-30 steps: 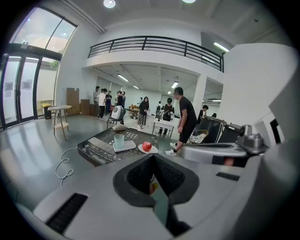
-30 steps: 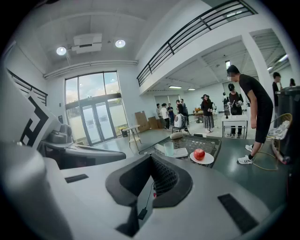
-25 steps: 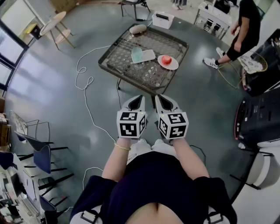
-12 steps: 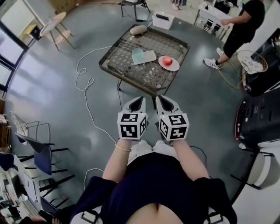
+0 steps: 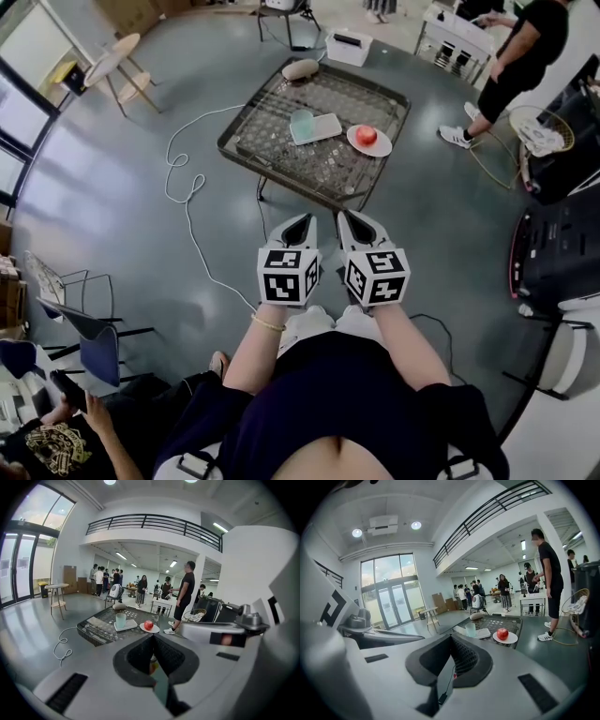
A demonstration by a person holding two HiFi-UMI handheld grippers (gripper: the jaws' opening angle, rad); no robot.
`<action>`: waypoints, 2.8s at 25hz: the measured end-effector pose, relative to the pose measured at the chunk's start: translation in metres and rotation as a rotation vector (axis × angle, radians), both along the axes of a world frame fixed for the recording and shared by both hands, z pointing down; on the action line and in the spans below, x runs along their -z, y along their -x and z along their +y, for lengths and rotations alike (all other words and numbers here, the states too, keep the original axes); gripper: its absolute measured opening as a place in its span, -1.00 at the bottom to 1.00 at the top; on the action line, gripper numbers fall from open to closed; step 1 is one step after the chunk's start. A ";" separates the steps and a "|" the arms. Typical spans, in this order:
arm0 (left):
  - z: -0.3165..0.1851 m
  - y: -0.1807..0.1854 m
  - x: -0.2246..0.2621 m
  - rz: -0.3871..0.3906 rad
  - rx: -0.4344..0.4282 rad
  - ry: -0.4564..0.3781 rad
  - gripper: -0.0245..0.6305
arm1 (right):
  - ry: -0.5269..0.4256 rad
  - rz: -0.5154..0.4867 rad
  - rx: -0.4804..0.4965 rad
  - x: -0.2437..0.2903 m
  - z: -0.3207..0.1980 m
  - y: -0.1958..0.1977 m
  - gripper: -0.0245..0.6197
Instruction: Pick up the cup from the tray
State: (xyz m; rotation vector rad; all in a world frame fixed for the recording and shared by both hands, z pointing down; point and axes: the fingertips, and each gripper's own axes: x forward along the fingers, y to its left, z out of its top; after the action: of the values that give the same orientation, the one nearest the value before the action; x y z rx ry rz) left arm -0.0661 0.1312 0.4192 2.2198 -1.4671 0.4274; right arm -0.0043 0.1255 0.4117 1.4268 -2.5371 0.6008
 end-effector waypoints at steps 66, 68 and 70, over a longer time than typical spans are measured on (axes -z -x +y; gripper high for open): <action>-0.313 0.028 -0.115 -0.004 0.234 0.140 -0.88 | 0.168 0.085 0.227 -0.095 -0.339 0.016 -0.90; -0.321 0.028 -0.128 -0.004 0.234 0.150 -0.69 | 0.183 0.085 0.232 -0.102 -0.345 0.016 -0.90; -0.329 0.029 -0.143 -0.002 0.235 0.161 -0.49 | 0.197 0.080 0.235 -0.109 -0.350 0.016 -0.90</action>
State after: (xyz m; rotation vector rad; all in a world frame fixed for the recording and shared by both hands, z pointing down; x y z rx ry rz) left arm -0.0951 -0.1978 0.5620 1.8974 -1.6108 0.4522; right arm -0.0207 -0.2242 0.5212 1.0486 -2.4559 0.7128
